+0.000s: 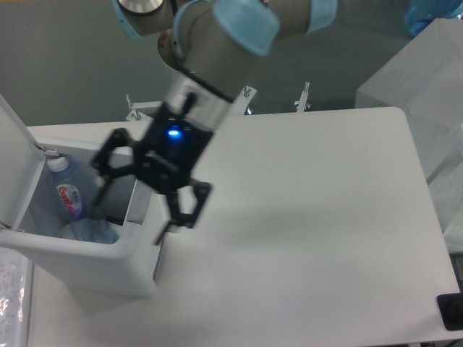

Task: Place the trash in the trash can

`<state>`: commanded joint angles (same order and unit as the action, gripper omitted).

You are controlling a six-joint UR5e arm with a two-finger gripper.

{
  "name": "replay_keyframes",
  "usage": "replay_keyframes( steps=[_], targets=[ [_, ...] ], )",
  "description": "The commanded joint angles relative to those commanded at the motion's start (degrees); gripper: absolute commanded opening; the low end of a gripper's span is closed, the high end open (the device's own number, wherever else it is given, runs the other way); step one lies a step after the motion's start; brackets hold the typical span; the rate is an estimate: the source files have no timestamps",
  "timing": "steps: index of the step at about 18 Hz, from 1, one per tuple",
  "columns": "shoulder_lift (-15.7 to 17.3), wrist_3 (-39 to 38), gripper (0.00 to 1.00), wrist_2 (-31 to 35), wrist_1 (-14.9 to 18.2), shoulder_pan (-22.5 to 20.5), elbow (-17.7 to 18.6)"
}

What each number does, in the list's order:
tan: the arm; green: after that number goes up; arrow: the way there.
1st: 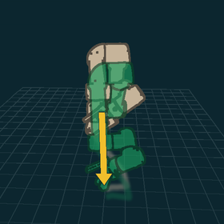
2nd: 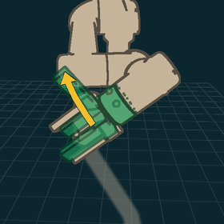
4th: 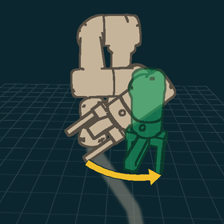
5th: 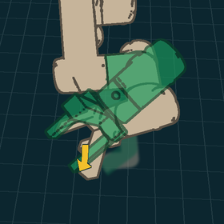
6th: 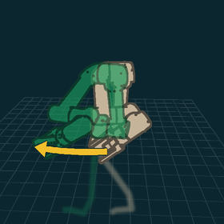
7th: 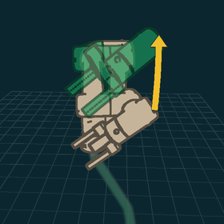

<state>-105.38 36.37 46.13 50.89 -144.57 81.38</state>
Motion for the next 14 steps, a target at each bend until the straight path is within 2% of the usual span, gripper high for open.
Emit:
replay_keyframes(
  steps=[3, 6, 8, 11, 14],
  targets=[
    [-2.9, 6.41, 1.0, 4.39, -0.09, -3.78, 0.18],
    [-4.48, 9.42, 1.0, 12.55, -0.09, -5.72, 0.18],
    [-5.45, 11.34, 1.0, 16.34, -0.09, -5.99, 0.0],
    [-7.82, 23.87, 1.0, 23.01, 0.17, -5.9, 0.7],
    [-8.18, 29.1, 1.0, 28.39, 0.53, -5.64, 1.76]
  ],
)
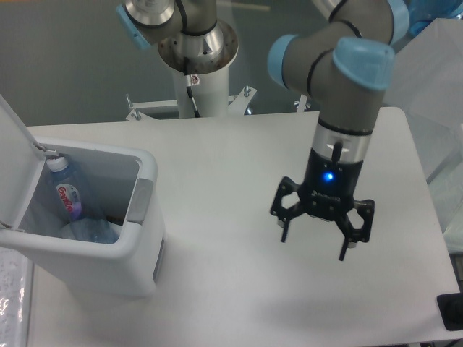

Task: Place the trash in the trash can

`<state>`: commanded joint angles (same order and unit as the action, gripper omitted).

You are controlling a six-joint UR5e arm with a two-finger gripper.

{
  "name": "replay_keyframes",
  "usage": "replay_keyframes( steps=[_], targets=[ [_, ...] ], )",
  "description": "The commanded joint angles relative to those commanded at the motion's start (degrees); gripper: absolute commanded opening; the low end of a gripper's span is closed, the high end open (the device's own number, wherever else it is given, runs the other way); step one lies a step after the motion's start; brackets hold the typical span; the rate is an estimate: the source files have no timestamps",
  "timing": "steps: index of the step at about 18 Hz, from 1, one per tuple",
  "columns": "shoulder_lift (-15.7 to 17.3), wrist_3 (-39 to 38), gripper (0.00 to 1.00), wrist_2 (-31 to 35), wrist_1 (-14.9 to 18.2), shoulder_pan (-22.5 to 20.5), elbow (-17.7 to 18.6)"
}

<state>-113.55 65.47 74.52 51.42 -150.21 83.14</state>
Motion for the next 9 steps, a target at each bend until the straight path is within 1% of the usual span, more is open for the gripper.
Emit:
replay_keyframes(
  steps=[2, 3, 4, 5, 6, 7, 9],
  targets=[
    [-0.18, 2.89, 1.0, 0.88, 0.17, 0.0, 0.62],
    [-0.26, 4.99, 1.0, 2.37, 0.26, 0.0, 1.05],
    [-0.26, 6.67, 1.0, 5.25, 0.35, 0.09, 1.75],
    [-0.35, 7.73, 1.0, 8.5, 1.05, 0.26, 1.67],
    [-0.79, 8.44, 1.0, 10.71, 2.36, 0.44, 1.15],
    [-1.57, 8.88, 1.0, 11.51, 3.85, 0.7, 0.1],
    [-2.37, 8.88, 1.0, 11.7, 6.58, 0.88, -1.57]
  ],
)
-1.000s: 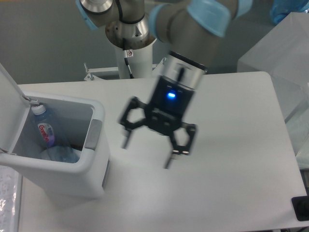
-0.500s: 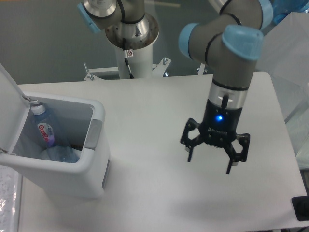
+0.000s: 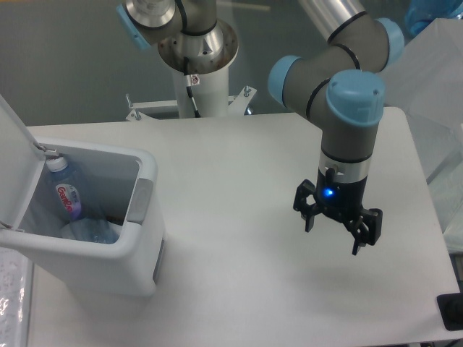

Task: Place the trash in the trash can

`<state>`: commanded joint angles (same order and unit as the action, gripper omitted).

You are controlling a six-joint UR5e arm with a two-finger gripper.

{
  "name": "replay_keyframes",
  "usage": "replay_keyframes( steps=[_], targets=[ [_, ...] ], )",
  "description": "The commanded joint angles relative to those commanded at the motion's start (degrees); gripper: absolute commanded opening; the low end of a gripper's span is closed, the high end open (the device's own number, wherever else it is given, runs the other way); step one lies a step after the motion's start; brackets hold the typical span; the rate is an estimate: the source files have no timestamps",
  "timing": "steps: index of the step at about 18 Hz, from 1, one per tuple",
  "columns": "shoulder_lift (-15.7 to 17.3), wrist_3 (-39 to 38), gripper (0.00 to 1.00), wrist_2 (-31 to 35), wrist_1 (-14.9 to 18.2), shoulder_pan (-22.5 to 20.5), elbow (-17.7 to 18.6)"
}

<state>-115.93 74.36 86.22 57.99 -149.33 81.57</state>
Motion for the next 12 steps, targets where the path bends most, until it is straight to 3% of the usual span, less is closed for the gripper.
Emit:
replay_keyframes(
  steps=[12],
  targets=[
    [0.09, 0.0, 1.0, 0.26, 0.98, 0.18, 1.49]
  ],
)
